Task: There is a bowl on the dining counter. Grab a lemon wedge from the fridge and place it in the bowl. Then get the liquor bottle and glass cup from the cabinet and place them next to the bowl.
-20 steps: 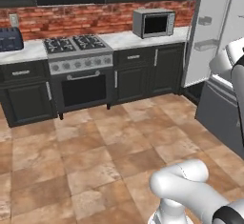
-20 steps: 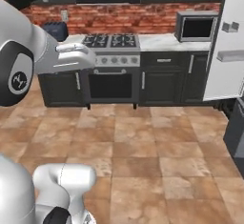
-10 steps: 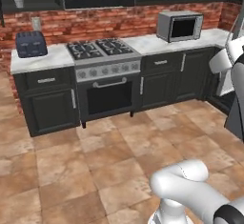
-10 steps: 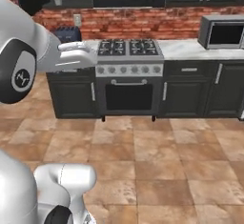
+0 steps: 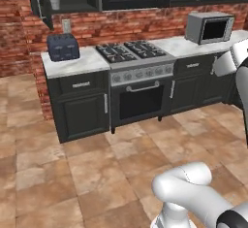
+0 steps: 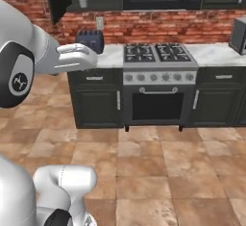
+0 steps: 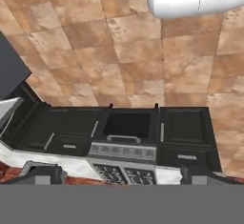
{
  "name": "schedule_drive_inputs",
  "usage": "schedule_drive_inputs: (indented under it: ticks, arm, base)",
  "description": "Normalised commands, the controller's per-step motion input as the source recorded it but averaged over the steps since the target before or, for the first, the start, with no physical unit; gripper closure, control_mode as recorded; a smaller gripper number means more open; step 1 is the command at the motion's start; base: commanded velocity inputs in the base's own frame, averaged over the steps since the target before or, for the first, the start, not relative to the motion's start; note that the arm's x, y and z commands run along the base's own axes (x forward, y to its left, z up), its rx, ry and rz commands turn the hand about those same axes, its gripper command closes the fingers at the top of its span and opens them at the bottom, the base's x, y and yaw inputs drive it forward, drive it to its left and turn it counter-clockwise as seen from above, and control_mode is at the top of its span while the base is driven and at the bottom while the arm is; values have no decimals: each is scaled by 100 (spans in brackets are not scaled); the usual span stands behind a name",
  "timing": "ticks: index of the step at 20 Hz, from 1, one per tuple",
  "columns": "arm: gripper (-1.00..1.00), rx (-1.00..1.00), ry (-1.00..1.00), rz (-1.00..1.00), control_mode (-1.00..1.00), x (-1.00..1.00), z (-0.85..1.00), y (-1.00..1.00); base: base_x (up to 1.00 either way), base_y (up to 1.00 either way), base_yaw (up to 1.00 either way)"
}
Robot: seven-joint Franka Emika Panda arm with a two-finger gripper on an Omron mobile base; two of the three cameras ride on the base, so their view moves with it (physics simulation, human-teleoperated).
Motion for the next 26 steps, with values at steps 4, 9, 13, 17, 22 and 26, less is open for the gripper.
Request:
schedule_drive_inputs:
  ticks: [4, 9, 13, 17, 22, 26]
  arm:
    - [-100, 0, 0, 0, 100, 0, 0, 0]
    - [-100, 0, 0, 0, 100, 0, 0, 0]
    - [-100, 0, 0, 0, 100, 0, 0, 0]
    - [-100, 0, 0, 0, 100, 0, 0, 0]
    - [-100, 0, 0, 0, 100, 0, 0, 0]
    - [-100, 0, 0, 0, 100, 0, 0, 0]
  base:
    - [77, 68, -21]
    - [90, 54, -25]
    - [96, 8, -11]
    - [93, 0, -3]
    - [100, 0, 2]
    - [99, 0, 12]
